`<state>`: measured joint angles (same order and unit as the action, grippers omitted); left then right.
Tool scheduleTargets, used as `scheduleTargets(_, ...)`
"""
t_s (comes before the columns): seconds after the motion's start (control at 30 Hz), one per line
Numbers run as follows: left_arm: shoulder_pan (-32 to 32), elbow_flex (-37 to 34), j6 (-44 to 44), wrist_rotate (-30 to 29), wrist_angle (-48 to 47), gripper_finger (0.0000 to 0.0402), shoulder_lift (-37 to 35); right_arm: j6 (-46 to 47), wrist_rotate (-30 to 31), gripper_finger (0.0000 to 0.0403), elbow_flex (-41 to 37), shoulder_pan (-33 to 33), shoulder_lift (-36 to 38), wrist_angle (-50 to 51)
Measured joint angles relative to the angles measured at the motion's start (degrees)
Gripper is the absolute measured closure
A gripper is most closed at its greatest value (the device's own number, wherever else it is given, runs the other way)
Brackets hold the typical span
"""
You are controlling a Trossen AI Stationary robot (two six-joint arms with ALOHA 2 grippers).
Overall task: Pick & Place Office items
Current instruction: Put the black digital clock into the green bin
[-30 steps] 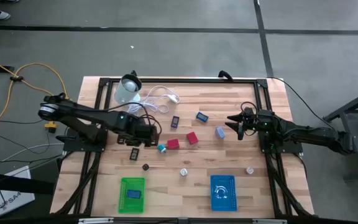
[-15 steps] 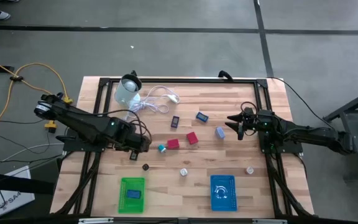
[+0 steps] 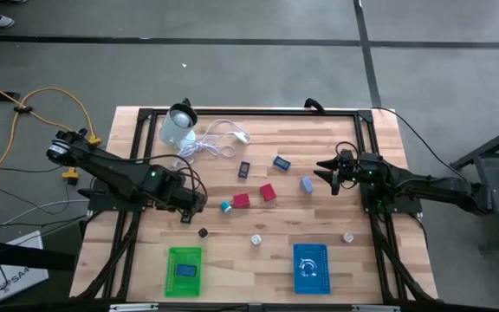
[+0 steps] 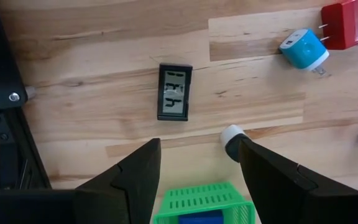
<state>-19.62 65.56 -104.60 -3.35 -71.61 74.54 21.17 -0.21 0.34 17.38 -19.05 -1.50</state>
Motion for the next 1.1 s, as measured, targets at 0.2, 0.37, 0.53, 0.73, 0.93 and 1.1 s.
scheduleTargets(0.2, -0.02, 0.00, 0.57, -0.05, -0.20, 0.0192, 0.00, 0.00, 0.02, 0.0219, 0.00, 0.01, 0.00, 0.00)
scheduleTargets(0.37, -0.02, 0.00, 0.51, -0.08, -0.58, 0.0192, 0.02, 0.00, 0.02, 0.0219, -0.02, 0.00, -0.01, 0.01)
scheduleTargets(0.53, 0.00, -0.02, -0.26, -0.28, -0.91, 0.0192, 0.30, 0.00, 0.02, 0.0219, 0.00, -0.01, -0.01, 0.00)
scheduleTargets(0.73, 0.00, -0.11, 0.29, -1.12, -1.40, 0.0192, 2.12, 0.00, 0.02, 0.0219, 0.00, 0.01, -0.02, 0.00)
scheduleTargets(0.93, 0.00, -0.13, 1.27, -1.12, -1.25, 0.0192, 3.70, 0.00, 0.02, 0.0219, 0.00, 0.01, 0.00, 0.00)
scheduleTargets(1.1, -0.17, -1.30, 1.20, -1.07, 0.55, 0.0192, 4.50, 0.00, 0.02, 0.0219, -0.01, 0.01, -0.02, 0.01)
